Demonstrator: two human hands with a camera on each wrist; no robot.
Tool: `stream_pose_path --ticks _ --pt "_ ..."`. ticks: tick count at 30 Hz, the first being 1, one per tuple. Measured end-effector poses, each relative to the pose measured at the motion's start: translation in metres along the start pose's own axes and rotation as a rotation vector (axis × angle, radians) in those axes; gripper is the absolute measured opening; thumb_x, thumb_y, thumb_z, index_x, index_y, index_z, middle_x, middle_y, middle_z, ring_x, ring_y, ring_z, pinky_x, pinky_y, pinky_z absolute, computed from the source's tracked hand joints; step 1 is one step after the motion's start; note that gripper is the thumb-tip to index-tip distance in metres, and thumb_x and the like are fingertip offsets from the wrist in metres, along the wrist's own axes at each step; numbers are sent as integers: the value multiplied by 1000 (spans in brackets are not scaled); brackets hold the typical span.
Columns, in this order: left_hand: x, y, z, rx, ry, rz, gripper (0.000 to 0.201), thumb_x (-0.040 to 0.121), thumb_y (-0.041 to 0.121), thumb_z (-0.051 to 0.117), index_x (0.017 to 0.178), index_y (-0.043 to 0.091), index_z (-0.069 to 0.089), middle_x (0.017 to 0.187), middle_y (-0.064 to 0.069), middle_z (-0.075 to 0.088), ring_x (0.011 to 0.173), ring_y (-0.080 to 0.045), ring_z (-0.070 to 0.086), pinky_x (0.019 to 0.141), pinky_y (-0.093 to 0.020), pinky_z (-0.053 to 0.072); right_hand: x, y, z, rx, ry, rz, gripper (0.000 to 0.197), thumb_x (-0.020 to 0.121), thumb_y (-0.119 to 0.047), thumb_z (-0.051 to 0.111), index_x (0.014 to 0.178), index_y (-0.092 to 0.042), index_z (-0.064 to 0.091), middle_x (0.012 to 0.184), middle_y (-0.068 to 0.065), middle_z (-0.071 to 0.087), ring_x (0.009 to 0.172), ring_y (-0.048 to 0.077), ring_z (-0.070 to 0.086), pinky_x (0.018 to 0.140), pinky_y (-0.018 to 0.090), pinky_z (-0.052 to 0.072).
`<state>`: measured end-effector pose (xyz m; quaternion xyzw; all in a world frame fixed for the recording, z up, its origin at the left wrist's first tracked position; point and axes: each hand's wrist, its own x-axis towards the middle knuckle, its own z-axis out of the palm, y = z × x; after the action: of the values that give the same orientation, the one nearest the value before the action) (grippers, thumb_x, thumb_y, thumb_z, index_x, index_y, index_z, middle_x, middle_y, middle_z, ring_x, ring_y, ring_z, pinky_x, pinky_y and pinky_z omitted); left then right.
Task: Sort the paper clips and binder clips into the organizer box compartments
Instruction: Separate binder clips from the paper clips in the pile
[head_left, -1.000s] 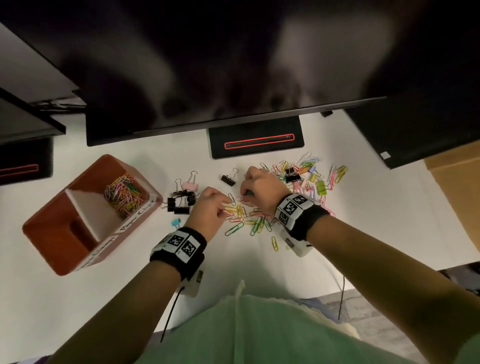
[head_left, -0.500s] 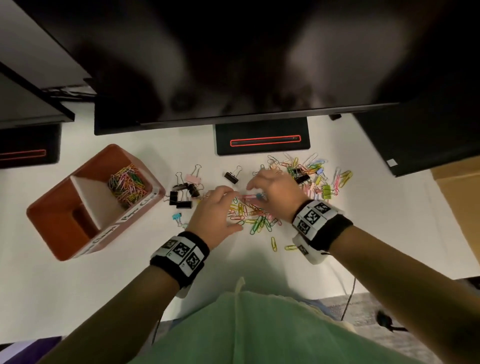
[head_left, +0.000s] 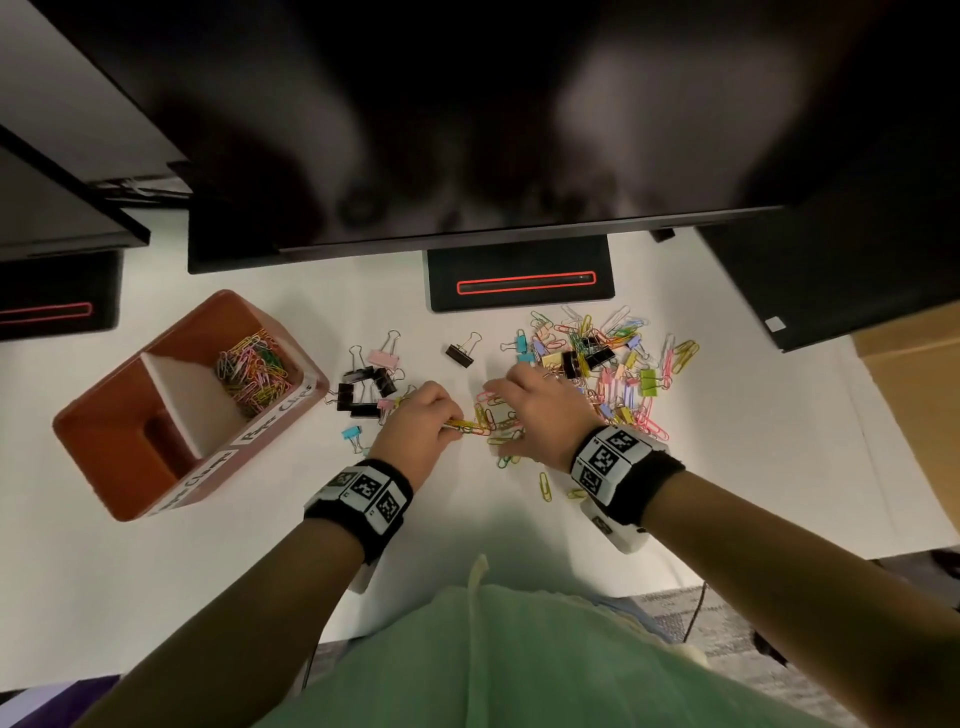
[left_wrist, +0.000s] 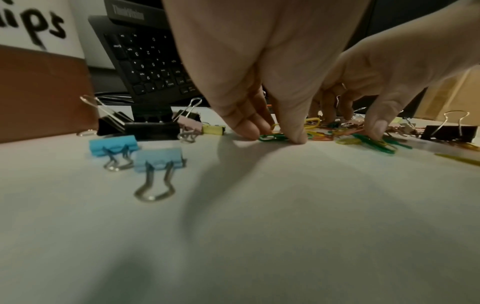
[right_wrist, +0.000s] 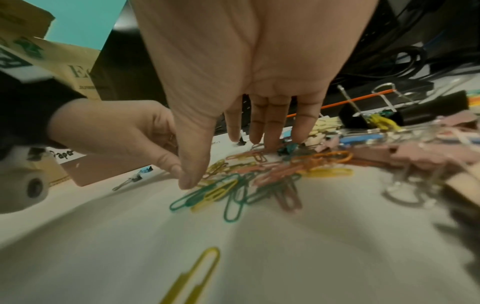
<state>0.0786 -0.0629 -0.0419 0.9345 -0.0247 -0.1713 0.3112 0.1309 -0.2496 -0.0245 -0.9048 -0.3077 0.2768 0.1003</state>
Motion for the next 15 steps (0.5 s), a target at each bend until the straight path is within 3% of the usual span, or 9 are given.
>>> stream_pose_path --ticks 4,10,15 --pt "3 0 1 39 -27 -13 12 79 9 67 90 4 66 92 -11 58 88 -26 54 74 -28 39 9 -7 0 22 -28 3 69 76 -35 71 135 -16 41 122 6 42 113 28 45 96 44 44" --pt "4 4 2 51 -53 -109 16 85 14 61 98 4 61 95 -12 58 94 -26 51 74 -31 35 22 -8 -9 17 -17 -30 27 87 -27 59 110 -13 63 111 9 52 105 30 50 87 39 43" --pt "2 2 4 30 -58 -148 20 86 12 59 103 1 61 99 -17 56 96 -30 51 81 -32 37 25 -7 -10 -38 -37 -99 18 89 -18 52 94 -12 68 103 7 59 98 28 54 83 39 48"
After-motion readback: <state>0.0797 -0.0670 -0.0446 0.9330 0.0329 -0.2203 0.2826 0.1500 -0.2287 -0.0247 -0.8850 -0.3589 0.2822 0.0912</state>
